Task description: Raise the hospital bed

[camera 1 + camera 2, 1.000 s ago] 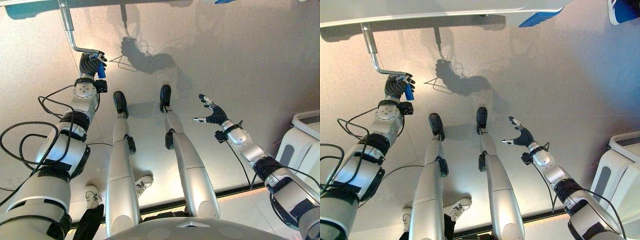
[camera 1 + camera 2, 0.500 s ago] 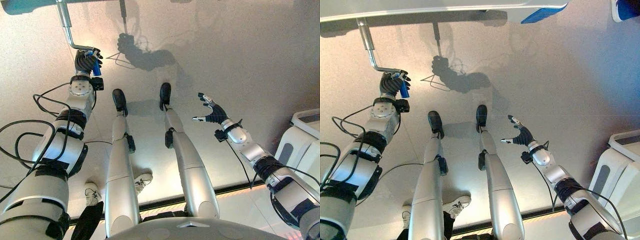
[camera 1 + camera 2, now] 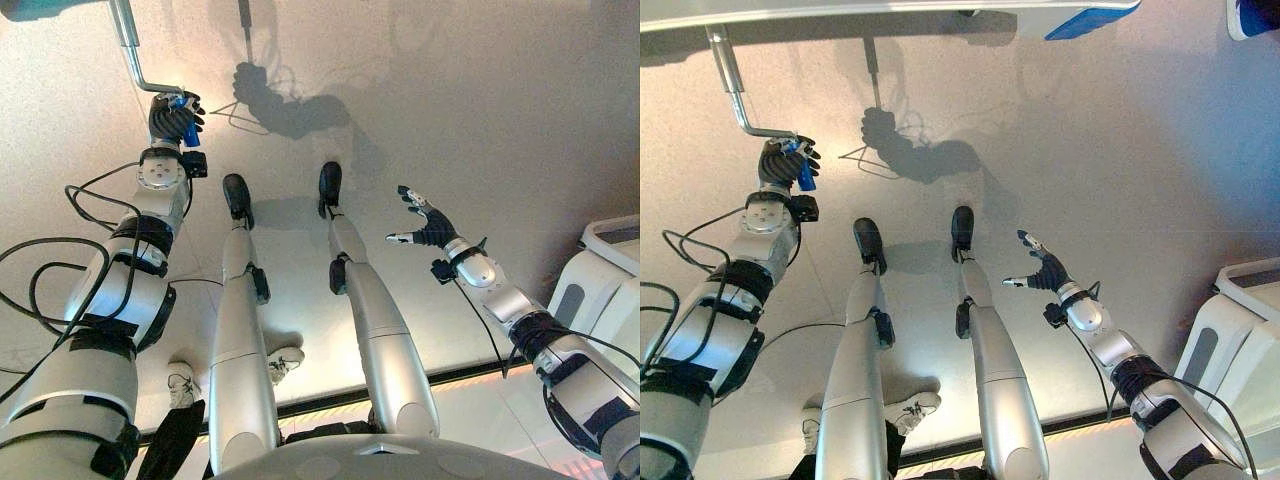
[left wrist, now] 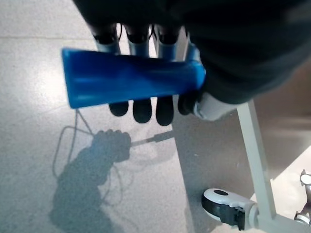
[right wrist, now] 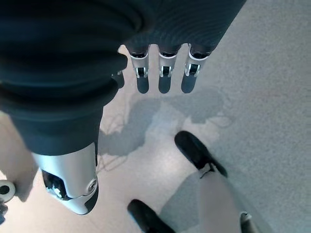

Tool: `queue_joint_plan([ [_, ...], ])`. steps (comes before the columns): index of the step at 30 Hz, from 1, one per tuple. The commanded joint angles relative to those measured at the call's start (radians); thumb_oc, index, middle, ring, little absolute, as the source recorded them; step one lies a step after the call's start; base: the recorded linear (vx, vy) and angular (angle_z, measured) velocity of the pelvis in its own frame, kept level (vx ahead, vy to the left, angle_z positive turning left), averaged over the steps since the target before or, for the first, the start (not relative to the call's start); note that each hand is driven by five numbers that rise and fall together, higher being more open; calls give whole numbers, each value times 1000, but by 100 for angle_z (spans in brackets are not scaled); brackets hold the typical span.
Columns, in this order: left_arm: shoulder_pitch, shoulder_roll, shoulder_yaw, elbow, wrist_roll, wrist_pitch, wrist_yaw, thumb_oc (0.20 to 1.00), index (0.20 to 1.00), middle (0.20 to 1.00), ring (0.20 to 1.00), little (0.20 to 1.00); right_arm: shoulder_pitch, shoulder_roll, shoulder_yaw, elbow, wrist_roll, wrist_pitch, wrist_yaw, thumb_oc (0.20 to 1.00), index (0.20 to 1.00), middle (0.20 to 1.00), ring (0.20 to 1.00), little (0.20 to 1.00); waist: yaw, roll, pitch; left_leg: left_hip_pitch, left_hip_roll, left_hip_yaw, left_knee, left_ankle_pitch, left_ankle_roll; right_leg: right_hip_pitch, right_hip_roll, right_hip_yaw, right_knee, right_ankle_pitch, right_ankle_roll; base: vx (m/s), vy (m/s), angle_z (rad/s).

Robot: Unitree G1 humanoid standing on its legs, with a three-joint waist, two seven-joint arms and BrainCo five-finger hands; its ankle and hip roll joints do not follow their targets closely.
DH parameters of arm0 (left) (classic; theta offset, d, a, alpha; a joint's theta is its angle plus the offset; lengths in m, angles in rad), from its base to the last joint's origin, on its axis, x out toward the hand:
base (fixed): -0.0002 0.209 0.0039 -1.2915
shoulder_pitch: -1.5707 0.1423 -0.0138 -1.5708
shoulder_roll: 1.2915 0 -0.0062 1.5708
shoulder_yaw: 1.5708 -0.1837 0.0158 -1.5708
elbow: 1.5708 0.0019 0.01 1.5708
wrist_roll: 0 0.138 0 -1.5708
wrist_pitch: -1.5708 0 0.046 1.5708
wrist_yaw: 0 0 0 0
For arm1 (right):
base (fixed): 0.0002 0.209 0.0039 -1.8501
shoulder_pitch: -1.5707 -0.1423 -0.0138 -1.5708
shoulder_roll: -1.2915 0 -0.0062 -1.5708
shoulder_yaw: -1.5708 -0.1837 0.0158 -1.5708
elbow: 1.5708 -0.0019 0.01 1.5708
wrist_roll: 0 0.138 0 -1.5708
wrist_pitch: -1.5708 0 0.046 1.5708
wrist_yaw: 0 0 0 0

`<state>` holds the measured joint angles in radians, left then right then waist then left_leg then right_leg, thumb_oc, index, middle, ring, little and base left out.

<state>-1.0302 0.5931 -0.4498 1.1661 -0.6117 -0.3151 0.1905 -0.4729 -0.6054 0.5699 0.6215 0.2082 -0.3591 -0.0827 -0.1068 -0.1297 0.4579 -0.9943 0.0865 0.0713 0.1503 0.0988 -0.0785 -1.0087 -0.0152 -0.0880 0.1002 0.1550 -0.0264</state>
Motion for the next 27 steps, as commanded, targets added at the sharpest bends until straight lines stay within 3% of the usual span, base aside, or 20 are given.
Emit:
queue_joint_plan([
  [1,40,31,45,23,7,5,23,200,200,200,200,200,52,-44,-6,-85,-5,-36,-3,1000,1000,1000,1000,1000,9,-15,25,32,-30,-7,39,-78,32,-2,-8,25,103,-47,133,0,0,0],
  [27,232,115,217,25,-75,14,5,200,200,200,200,200,114,-92,-47,-134,-11,-44,22,1000,1000,1000,1000,1000,42,4,30,10,-33,-13,69,-87,35,-13,-19,22,122,-56,129,0,0,0],
])
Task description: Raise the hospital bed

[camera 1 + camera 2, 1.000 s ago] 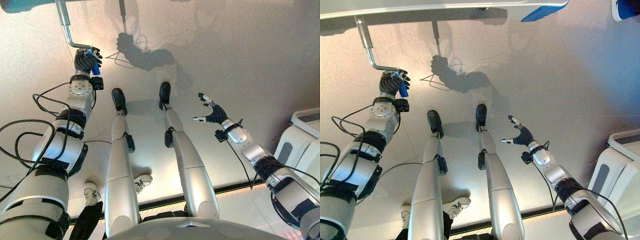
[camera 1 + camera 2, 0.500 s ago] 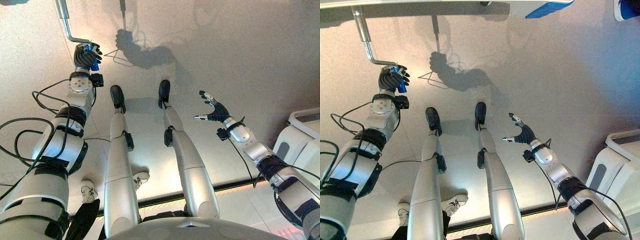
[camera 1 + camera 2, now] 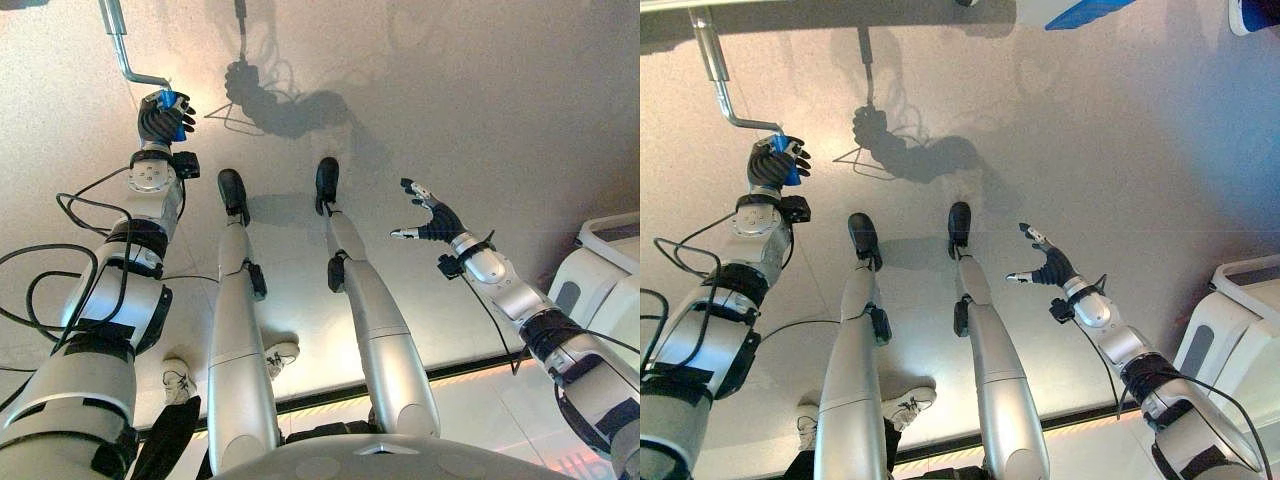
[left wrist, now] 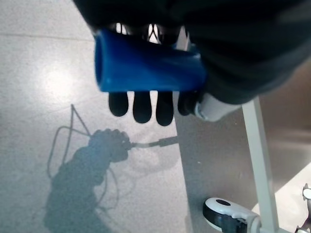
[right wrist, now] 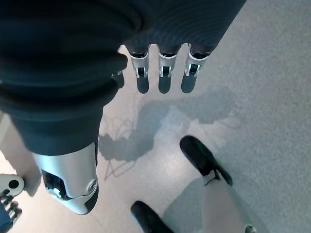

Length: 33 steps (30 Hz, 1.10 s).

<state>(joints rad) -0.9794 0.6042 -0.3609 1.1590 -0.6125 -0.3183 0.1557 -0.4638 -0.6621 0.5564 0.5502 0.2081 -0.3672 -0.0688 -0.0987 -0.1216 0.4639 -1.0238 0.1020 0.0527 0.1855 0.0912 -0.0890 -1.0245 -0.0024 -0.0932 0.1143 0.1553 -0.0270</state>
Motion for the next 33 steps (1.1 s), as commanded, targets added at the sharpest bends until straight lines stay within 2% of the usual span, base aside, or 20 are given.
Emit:
queue_joint_plan([
  [1,188,108,137,31,-74,17,39,200,200,200,200,200,108,-39,-37,-68,-12,-37,9,1000,1000,1000,1000,1000,36,-5,24,41,-49,5,34,-80,46,4,-32,28,108,-57,129,0,0,0],
  [25,303,174,236,-79,-148,0,41,200,200,200,200,200,158,-66,-68,-85,-27,-29,27,1000,1000,1000,1000,1000,59,19,37,50,-53,2,45,-79,46,20,-36,25,111,-55,126,0,0,0],
  [33,310,174,234,-106,-157,-2,39,200,200,200,200,200,163,-69,-68,-87,-33,-27,24,1000,1000,1000,1000,1000,62,21,40,53,-53,2,44,-78,45,23,-37,25,107,-54,127,0,0,0],
])
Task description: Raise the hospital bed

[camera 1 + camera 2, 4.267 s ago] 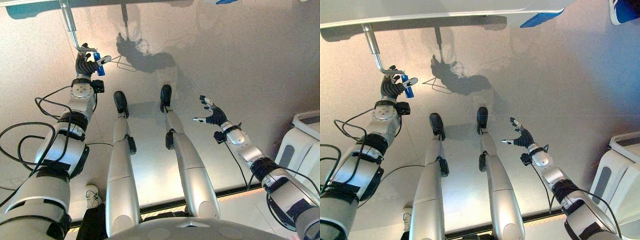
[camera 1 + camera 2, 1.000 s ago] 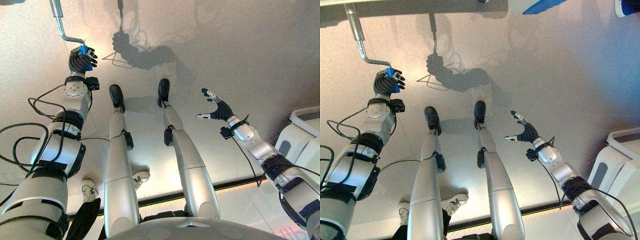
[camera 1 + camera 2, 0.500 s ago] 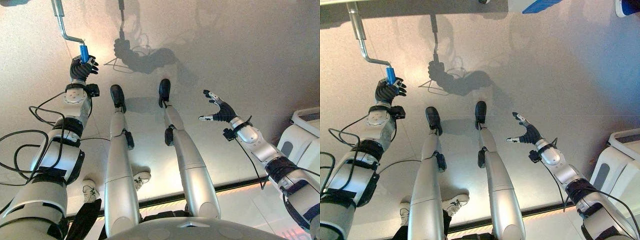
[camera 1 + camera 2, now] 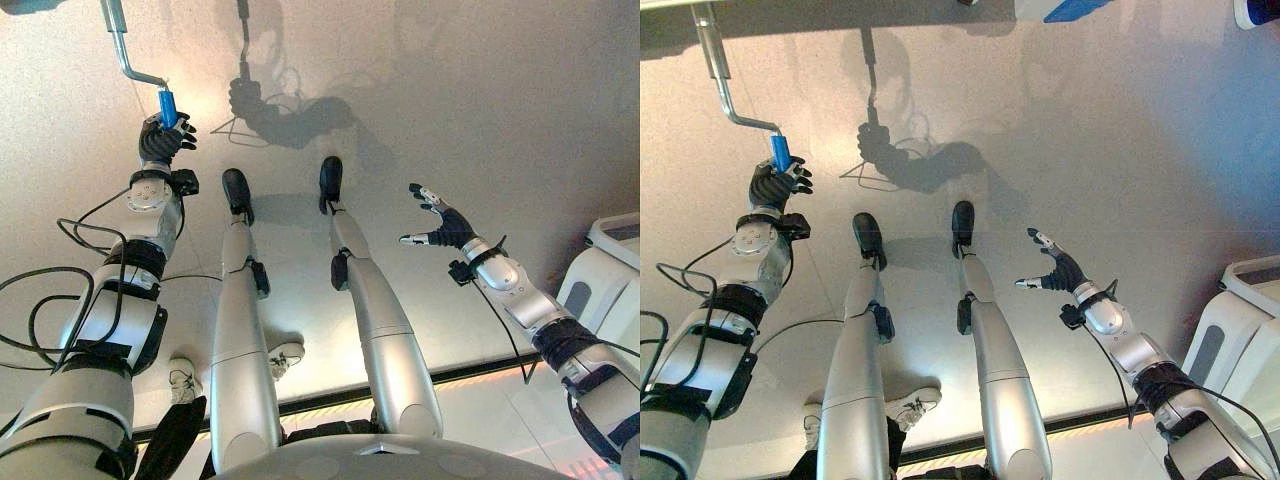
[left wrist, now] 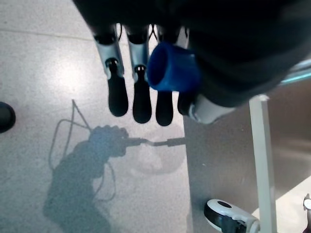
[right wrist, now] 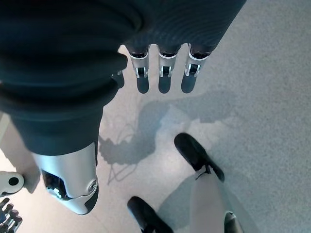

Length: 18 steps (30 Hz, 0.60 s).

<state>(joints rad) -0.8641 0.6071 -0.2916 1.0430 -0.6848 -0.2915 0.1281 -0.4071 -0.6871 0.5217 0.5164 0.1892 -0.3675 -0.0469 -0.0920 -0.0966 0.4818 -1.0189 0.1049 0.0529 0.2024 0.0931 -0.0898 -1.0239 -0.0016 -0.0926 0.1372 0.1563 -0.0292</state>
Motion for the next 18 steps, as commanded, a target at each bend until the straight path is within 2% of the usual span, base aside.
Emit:
queue_joint_plan([
  [1,196,171,163,6,-85,-29,66,200,200,200,200,200,106,-43,-34,-52,-15,-26,2,1000,1000,1000,1000,1000,55,-4,22,47,-56,2,28,-79,46,23,-37,24,84,-54,129,0,0,0],
  [5,207,155,151,-27,-85,-30,62,200,200,200,200,200,107,-48,-36,-57,-13,-24,3,1000,1000,1000,1000,1000,54,-4,24,48,-55,5,32,-81,47,23,-39,25,85,-53,128,0,0,0],
  [6,209,153,148,-37,-85,-31,60,319,319,319,319,319,109,-50,-38,-56,-14,-24,3,1000,1000,1000,1000,1000,54,-4,24,48,-56,4,31,-81,47,25,-39,25,83,-52,129,0,0,0],
  [7,211,149,146,-43,-87,-30,59,561,561,561,561,561,110,-49,-38,-55,-13,-22,4,1000,1000,1000,1000,1000,55,-4,25,49,-57,4,31,-80,47,25,-39,25,83,-51,128,0,0,0],
  [8,211,149,146,-43,-87,-30,59,887,887,887,887,887,110,-49,-38,-55,-13,-22,4,1000,1000,1000,1000,1000,55,-4,25,49,-57,4,31,-80,47,26,-39,25,83,-51,128,0,0,0],
  [9,214,149,141,-60,-86,-32,59,1000,1000,1000,1000,1000,112,-51,-42,-56,-11,-23,4,1000,1000,1000,1000,1000,55,-4,26,50,-57,3,30,-79,47,26,-39,24,83,-51,128,0,0,0],
  [18,204,146,101,-104,-95,-33,39,1000,1000,1000,1000,1000,106,-50,-30,-47,-14,-21,2,1000,1000,1000,1000,1000,55,-1,30,51,-59,3,32,-77,47,24,-39,24,86,-49,128,-1,2,3],
])
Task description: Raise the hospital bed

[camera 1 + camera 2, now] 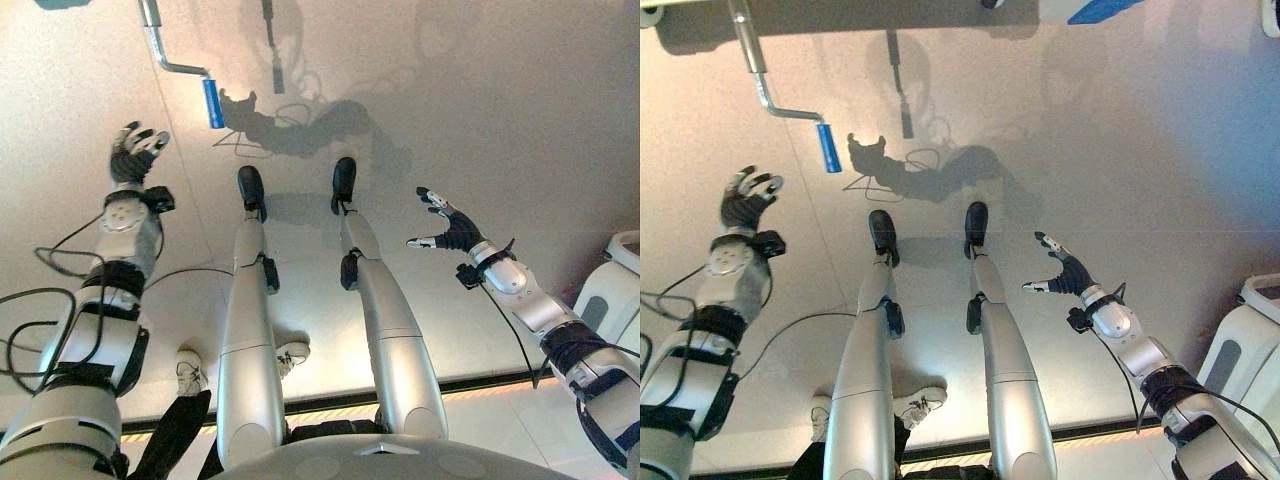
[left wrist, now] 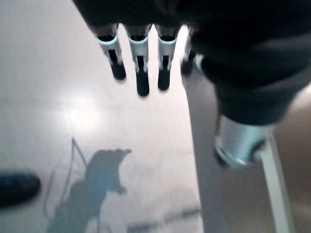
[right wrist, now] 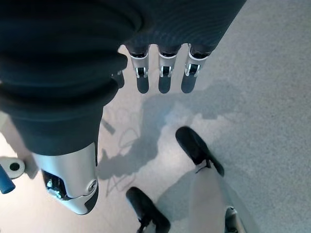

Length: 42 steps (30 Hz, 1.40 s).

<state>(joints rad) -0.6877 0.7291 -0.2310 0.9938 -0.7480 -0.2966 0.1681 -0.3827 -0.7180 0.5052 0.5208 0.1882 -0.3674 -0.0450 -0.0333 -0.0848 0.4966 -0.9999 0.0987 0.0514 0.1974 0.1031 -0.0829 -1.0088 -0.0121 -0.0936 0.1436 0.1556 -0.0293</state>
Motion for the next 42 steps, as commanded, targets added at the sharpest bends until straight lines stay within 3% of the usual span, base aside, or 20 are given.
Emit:
queue_joint_plan([
  [1,29,24,35,-60,-33,-28,-5,1000,1000,1000,1000,1000,82,-18,-14,-51,-12,-20,0,1000,1000,1000,1000,1000,-4,-12,15,33,-53,6,37,-88,41,11,-29,25,79,-49,129,-5,6,9],
  [21,66,-67,-78,-108,6,-16,-45,1000,1000,1000,1000,1000,52,-4,21,-14,-4,-9,-5,1000,1000,1000,1000,1000,-3,-17,22,60,-58,8,19,-69,38,35,-30,18,71,-38,127,-2,0,1],
  [29,140,-261,-121,159,185,35,-80,1000,1000,1000,1000,1000,14,139,26,178,91,6,-2,1000,1000,1000,1000,1000,0,-14,17,107,-59,19,19,-70,39,66,-28,20,85,-42,123,0,0,0],
  [32,210,-373,-124,237,269,52,-99,1000,1000,1000,1000,1000,18,253,15,363,207,31,34,1000,1000,1000,1000,1000,14,-6,-8,165,-66,24,5,-72,39,115,-28,15,88,-51,119,-5,-11,0],
  [34,211,-373,-124,237,269,53,-99,1000,1000,1000,1000,1000,18,254,15,364,208,31,34,1000,1000,1000,1000,1000,14,-6,-7,166,-66,24,4,-72,39,116,-28,15,88,-51,119,-1,-15,1],
  [35,294,-416,-117,266,319,69,-124,1000,1000,1000,1000,1000,29,301,2,451,250,50,42,1000,1000,1000,1000,1000,32,7,-29,236,-77,26,-7,-79,42,176,-29,13,102,-67,118,9,-33,2],
  [39,376,-432,-92,276,339,79,-151,1000,1000,1000,1000,1000,44,333,-18,534,251,70,56,1000,1000,1000,1000,1000,52,23,-56,332,-91,31,-38,-60,48,261,-37,4,101,-62,113,-7,-11,1],
  [40,421,-434,-66,295,352,83,-174,1000,1000,1000,1000,1000,61,343,-43,576,251,83,62,1000,1000,1000,1000,1000,66,35,-80,428,-99,35,-73,-64,47,342,-34,0,97,-77,115,72,23,8],
  [42,443,-431,-61,297,371,84,-182,1000,1000,1000,1000,1000,74,346,-53,590,245,88,69,1000,1000,1000,1000,1000,72,41,-91,473,-100,39,-85,-66,46,388,-33,0,91,-83,115,72,26,9],
])
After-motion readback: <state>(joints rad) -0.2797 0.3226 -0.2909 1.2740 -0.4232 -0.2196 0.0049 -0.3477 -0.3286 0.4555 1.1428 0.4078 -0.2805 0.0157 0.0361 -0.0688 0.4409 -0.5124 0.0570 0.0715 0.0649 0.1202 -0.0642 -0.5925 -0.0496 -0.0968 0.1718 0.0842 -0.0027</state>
